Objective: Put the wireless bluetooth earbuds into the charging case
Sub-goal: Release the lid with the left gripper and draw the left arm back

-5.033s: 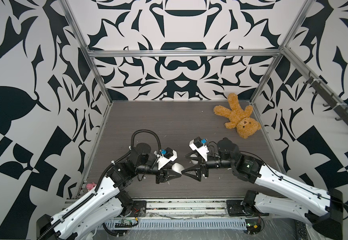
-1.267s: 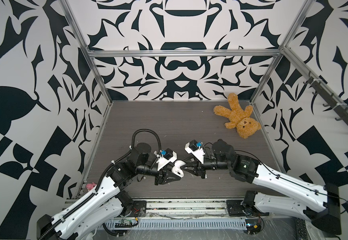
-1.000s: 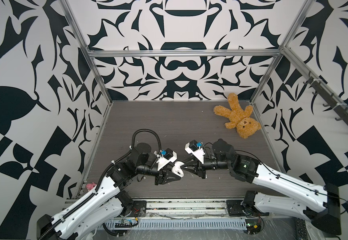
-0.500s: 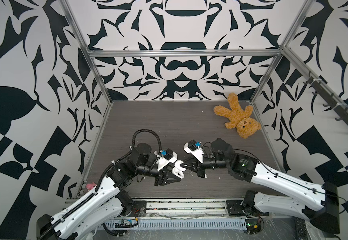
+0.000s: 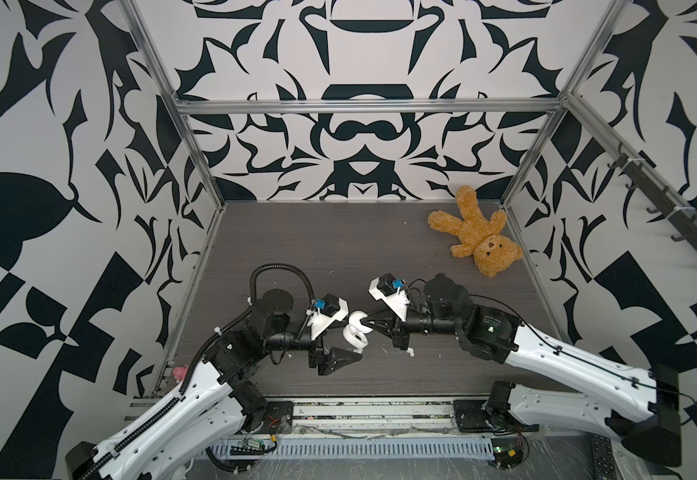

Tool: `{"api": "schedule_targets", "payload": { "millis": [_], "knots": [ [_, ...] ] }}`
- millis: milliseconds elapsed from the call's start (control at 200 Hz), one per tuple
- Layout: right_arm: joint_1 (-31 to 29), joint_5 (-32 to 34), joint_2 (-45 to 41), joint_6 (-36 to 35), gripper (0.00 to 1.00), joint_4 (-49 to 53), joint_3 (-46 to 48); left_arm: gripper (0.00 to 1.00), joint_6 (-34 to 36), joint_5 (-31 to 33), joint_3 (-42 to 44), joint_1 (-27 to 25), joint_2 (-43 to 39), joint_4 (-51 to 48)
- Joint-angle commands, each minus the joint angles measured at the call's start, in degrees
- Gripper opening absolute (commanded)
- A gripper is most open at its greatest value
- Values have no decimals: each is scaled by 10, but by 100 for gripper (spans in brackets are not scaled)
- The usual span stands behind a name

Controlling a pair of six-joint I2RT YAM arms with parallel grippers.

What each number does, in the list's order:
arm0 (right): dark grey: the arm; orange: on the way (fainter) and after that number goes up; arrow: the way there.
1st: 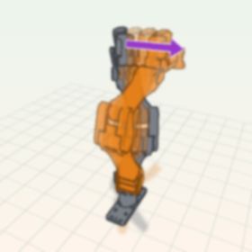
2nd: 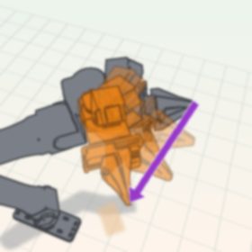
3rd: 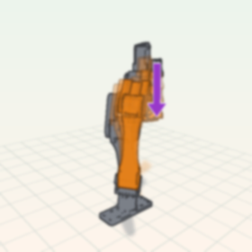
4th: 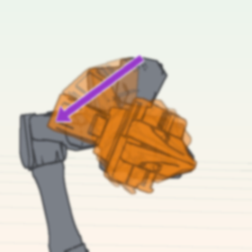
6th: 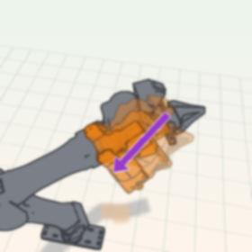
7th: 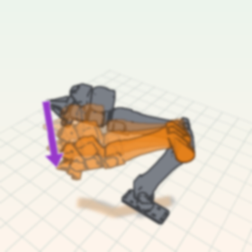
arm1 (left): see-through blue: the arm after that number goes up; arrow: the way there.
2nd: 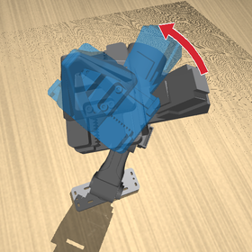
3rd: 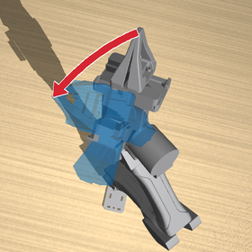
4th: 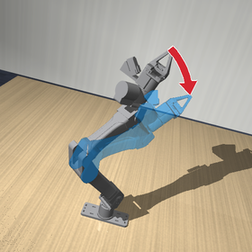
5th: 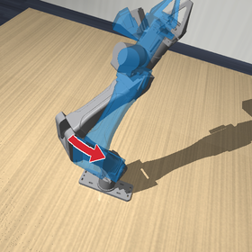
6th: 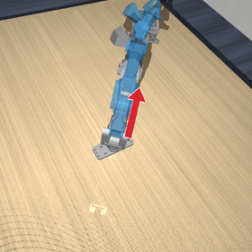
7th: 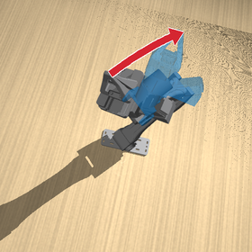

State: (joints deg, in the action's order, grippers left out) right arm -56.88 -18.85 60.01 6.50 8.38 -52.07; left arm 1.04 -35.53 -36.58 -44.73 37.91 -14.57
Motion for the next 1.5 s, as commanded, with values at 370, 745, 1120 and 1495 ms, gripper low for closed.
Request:
{"api": "schedule_targets", "payload": {
  "millis": [370, 745, 1120, 1495],
  "knots": [
    [13, 225, 173, -158, 0, -48, -105, 99, -69, 502, -4, 2, -141, 33],
    [25, 235, 309, -235, 0, -49, -166, 99, -49, 764, 26, 2, -148, 25],
    [70, 167, 449, -322, 0, 1, -282, 99, -63, 895, 42, 28, -164, 42],
    [71, 194, 543, -377, 0, 39, -349, 99, -46, 878, 47, 31, -151, 54]
  ]
}}
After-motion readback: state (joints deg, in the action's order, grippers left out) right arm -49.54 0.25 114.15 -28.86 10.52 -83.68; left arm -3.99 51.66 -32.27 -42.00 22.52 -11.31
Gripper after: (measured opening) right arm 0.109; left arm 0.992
